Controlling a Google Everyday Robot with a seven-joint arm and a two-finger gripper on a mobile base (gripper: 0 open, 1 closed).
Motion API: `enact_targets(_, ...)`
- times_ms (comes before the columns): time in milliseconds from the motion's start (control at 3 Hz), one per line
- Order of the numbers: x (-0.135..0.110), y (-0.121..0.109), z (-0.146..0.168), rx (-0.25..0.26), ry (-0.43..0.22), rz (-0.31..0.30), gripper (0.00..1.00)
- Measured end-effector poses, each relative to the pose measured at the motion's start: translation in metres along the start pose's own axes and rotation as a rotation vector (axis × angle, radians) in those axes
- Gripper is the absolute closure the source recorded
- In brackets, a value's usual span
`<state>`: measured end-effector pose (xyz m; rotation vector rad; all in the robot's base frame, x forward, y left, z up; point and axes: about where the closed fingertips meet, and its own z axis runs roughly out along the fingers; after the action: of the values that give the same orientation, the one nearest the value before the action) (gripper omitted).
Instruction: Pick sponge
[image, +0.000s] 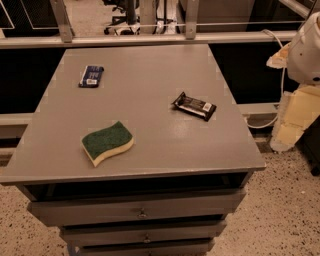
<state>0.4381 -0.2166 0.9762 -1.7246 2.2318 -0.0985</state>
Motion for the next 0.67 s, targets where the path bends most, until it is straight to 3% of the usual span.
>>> enact_targets(667, -0.005, 0.001, -0.003, 0.009, -0.033, -0.013, 0.0)
